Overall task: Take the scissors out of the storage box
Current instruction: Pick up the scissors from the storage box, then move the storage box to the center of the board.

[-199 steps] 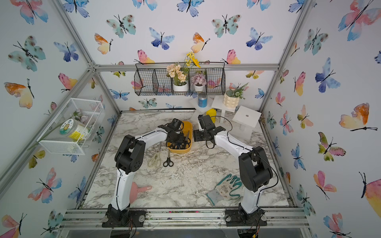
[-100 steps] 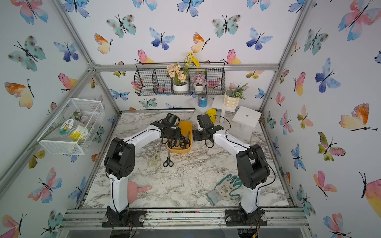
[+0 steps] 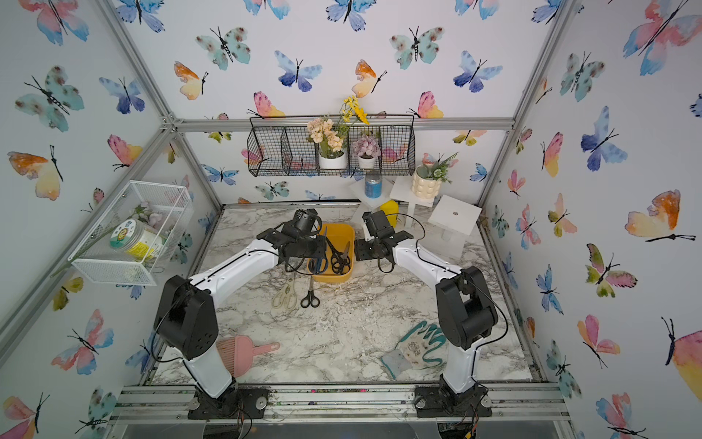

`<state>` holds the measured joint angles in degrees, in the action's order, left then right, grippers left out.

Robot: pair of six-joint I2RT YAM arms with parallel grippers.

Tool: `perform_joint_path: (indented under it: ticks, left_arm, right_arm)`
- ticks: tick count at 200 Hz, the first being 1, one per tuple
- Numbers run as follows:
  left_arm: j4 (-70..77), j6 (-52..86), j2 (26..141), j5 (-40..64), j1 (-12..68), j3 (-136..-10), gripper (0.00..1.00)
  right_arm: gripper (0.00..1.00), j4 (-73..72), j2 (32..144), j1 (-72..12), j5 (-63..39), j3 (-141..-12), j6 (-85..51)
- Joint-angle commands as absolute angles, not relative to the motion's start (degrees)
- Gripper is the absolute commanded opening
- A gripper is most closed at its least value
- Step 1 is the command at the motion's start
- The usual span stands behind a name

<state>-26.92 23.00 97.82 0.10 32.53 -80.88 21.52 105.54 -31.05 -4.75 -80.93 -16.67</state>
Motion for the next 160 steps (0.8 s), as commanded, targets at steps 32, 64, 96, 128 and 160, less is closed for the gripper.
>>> perform_joint_path:
  ticks: [32, 64, 96, 128, 160]
  left_arm:
    - [-28.45, 28.30, 85.47, -3.76, 33.55, -69.13, 0.00]
    - [-31.08, 28.12, 81.56, -6.17, 33.49, -67.38, 0.00]
    - [-31.99, 28.14, 79.59, -6.76, 33.32, -66.46, 0.00]
    - [-32.12, 27.95, 79.43, -6.25, 33.17, -65.78, 0.00]
    - [-32.17, 28.06, 79.73, -4.88, 33.19, -64.96, 0.00]
  right_arm:
    - [0.64, 18.07, 110.76, -30.87, -7.82, -82.68, -18.76]
    - [0.61, 18.20, 116.01, -30.85, -8.37, -86.30, -19.45]
    - [0.43, 17.26, 119.97, -30.85, -6.21, -88.43, -20.98]
    - [0.21, 16.96, 123.59, -30.85, -2.89, -92.84, -21.97]
    - [0.16, 19.45, 129.71, -30.85, -1.36, -101.86, -22.91]
